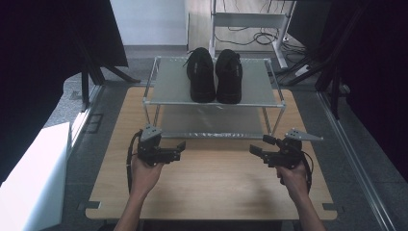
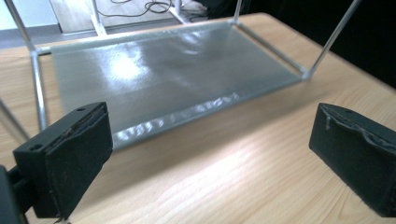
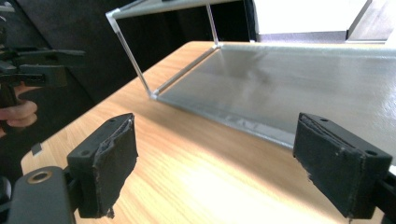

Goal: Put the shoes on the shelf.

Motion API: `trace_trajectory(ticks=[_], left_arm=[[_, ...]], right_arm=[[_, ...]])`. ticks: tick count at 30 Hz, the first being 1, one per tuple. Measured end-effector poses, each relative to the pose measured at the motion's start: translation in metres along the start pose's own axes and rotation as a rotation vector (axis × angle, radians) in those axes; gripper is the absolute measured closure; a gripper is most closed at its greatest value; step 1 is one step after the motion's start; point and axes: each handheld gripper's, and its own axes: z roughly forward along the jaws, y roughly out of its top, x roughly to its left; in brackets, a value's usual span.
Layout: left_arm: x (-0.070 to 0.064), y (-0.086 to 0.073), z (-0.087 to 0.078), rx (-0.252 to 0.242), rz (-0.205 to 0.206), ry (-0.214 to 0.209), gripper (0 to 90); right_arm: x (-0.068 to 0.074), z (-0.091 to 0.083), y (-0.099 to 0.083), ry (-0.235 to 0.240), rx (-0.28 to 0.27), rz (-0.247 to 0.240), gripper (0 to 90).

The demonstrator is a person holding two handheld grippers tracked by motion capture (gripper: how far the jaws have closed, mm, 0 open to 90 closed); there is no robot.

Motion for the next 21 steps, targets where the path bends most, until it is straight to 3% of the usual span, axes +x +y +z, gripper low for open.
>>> trace_trajectory(ticks=[10, 21], left_arm=[[-0.007, -0.027, -0.006, 0.021, 0.057, 0.014, 0.0], [-0.014, -0.067, 0.002, 0.047, 0.061, -0.026, 0.0]], right_arm=[[0.003, -0.017, -0.02, -0.056, 0.074, -0.055, 5.4], [0.005, -0.013, -0.053, -0.127, 0.157, -0.087, 0.0]])
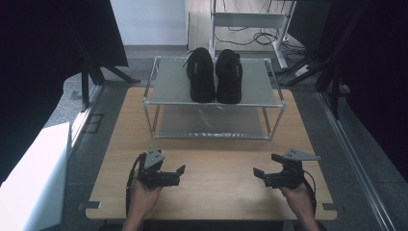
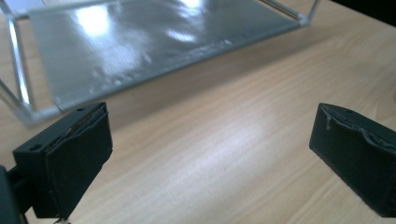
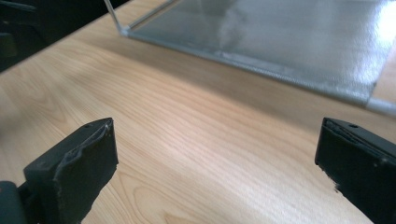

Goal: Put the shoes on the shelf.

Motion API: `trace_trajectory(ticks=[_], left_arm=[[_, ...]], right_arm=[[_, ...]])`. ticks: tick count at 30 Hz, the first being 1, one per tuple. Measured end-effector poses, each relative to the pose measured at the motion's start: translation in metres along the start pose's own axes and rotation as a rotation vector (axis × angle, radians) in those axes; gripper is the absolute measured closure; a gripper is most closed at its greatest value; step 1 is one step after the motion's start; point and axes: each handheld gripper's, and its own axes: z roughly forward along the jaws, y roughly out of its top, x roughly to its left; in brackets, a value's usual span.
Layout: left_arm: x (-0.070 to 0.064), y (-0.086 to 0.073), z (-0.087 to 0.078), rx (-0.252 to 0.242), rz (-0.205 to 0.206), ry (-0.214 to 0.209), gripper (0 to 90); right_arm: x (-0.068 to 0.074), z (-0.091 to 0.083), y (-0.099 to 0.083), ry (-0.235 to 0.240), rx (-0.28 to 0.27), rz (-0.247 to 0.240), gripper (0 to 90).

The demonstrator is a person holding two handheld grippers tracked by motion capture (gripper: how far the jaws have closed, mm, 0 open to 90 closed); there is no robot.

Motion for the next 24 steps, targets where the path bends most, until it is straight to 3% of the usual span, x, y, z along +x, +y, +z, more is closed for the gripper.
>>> trace_trajectory(ticks=[5, 9, 12, 18, 24], left_arm=[[-0.011, -0.021, 0.01, 0.04, 0.031, 0.013, 0.0], [-0.013, -0.03, 0.015, 0.067, 0.024, 0.014, 0.0], [-0.016, -0.042, 0.023, 0.132, 0.029, 0.019, 0.0], [-0.023, -0.048, 0.033, 0.226, 0.077, 0.044, 0.0], [-0.027, -0.05, 0.039, 0.264, 0.093, 0.045, 0.0]], right_arm=[[0.001, 0.009, -0.019, -0.041, 0.051, -0.007, 0.0], [0.002, 0.015, -0.027, -0.054, 0.09, -0.014, 0.0], [0.005, 0.026, -0.037, -0.071, 0.15, -0.04, 0.0], [0.011, 0.035, -0.046, -0.098, 0.233, -0.11, 0.0], [0.009, 0.039, -0.05, -0.092, 0.264, -0.111, 0.0]])
